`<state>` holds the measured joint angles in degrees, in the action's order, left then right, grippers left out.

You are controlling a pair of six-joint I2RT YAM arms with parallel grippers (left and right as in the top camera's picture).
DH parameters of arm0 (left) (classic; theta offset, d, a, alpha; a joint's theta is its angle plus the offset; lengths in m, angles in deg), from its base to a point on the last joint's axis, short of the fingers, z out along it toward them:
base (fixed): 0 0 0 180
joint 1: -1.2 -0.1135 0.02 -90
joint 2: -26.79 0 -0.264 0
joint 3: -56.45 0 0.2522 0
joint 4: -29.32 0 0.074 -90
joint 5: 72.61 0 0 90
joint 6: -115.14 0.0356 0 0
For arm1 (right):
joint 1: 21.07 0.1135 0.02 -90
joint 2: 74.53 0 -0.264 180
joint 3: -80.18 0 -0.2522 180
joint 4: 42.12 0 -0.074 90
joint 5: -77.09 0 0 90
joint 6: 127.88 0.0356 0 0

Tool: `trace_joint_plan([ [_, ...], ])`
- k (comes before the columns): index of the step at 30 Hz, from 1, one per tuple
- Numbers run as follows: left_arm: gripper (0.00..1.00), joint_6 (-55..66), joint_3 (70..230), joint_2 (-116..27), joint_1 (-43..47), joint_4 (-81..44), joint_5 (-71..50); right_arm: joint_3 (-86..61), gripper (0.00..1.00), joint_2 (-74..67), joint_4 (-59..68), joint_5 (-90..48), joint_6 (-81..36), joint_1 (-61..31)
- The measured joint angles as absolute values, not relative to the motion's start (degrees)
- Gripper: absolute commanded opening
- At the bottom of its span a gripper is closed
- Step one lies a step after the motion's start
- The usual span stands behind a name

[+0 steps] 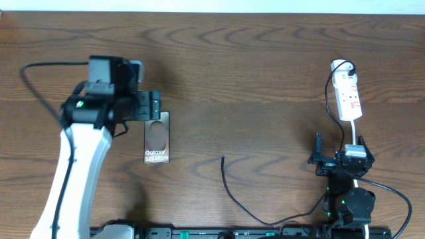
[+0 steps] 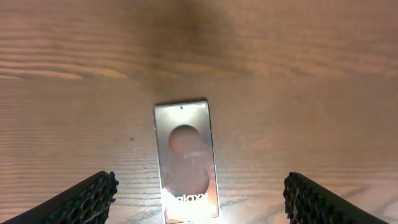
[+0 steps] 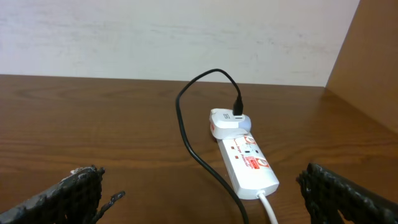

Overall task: Plug charger to phone and switch on socket
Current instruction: 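Move the left gripper over the silver phone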

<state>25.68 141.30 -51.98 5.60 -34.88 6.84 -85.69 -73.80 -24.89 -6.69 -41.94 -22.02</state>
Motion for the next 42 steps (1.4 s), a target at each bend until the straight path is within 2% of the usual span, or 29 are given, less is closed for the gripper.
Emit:
trace_joint_plan([
  [7, 0.88, 26.9, 141.3, -58.4, 7.7, -35.1, 6.8, -85.7, 0.99, -73.8, -24.9, -6.7, -41.9, -22.0],
  [20, 0.87, 26.9, 141.3, -59.0, 7.7, -34.0, 7.0, -85.7, 0.99, -73.8, -24.9, -6.7, -41.9, -22.0],
  [23, 0.46, 26.9, 141.3, -59.0, 7.7, -34.0, 7.1, -85.7, 0.99, -73.8, -24.9, -6.7, -41.9, -22.0],
  [24, 0.43, 27.0, 141.3, -59.0, 7.7, -34.0, 7.1, -85.7, 0.99, -73.8, -24.9, -6.7, -41.9, -22.0],
  [25, 0.49, 27.3, 141.3, -59.0, 7.7, -34.0, 7.1, -85.7, 0.99, -73.8, -24.9, -6.7, -41.9, -22.0],
  [26, 0.83, 27.3, 141.3, -59.0, 7.7, -34.0, 7.2, -85.7, 0.99, -73.8, -24.9, -6.7, -41.9, -22.0],
  [27, 0.99, 27.5, 141.3, -59.0, 7.7, -34.0, 7.2, -85.7, 0.99, -73.8, -24.9, -6.7, -41.9, -22.0],
  [37, 0.98, 27.6, 141.0, -59.0, 7.7, -34.6, 7.2, -85.7, 0.99, -73.8, -24.9, -6.7, -41.9, -22.0],
  [42, 0.98, 27.5, 135.8, -59.0, 7.7, -33.2, 8.3, -85.7, 0.99, -73.8, -24.9, -6.7, -41.9, -22.0],
])
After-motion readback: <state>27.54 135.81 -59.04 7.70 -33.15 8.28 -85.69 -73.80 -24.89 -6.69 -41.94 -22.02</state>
